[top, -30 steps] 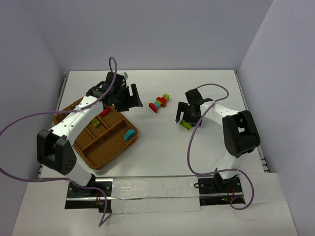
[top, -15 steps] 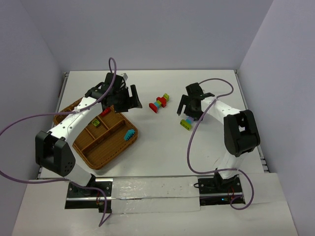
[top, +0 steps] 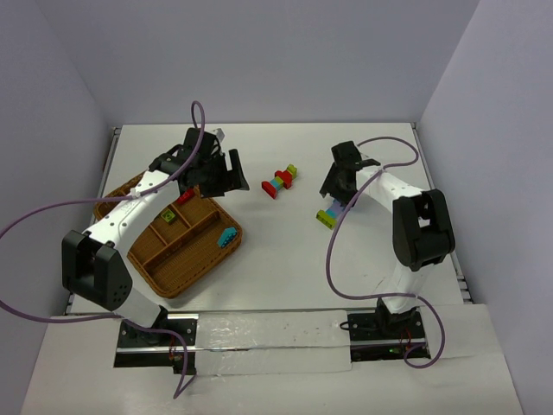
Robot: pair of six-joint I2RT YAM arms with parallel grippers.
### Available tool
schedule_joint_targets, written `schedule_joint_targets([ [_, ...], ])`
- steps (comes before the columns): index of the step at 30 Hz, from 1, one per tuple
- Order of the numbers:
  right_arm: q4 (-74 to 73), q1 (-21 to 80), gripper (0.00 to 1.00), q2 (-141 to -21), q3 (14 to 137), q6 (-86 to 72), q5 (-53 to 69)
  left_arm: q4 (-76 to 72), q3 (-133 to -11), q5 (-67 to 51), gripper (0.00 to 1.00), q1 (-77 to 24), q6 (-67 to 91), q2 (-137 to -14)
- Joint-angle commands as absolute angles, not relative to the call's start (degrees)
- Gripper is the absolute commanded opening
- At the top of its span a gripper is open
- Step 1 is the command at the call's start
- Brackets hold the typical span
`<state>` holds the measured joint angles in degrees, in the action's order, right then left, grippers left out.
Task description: Sort the legos into containers by color
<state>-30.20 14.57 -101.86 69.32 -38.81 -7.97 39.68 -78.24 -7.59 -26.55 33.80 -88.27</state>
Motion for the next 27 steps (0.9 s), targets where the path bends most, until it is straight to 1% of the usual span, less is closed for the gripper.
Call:
schedule_joint_targets([
  [1, -30.5, 14.2, 0.76, -102.4, 67.7, -41.3, -9.9, 39.6, -78.8, -6.4, 0.86, -26.8, 32.9, -86.9],
  [4, -28.9, 14.2, 0.79, -99.5, 64.7, -42.1, -10.5, 39.1, -78.3, -6.5, 0.86, -26.8, 32.9, -86.7],
  [10, -28.0, 14.2, 0.82, -94.9, 61.0, -43.2, -13.0, 39.3, -78.7, -7.0, 0.86, -26.9, 32.9, -87.2],
  [14, -27.7, 14.2, 0.84, -95.2, 59.8, -43.4, -13.3, 39.3, -78.4, -6.7, 0.86, -26.9, 32.8, -86.9],
  [20, -25.8, 14.2, 0.82, -99.6, 62.0, -43.8, -11.0, 39.3, -77.8, -6.5, 0.86, -26.9, 32.9, -86.9],
  [25, -25.2, 14.2, 0.72, -102.0, 64.2, -43.7, -10.8, 39.7, -78.0, -5.1, 0.86, -27.0, 32.5, -86.3],
  [27, -25.2, 14.2, 0.61, -102.0, 64.4, -43.6, -10.8, 40.0, -78.1, -4.7, 0.86, -27.0, 32.4, -86.1],
])
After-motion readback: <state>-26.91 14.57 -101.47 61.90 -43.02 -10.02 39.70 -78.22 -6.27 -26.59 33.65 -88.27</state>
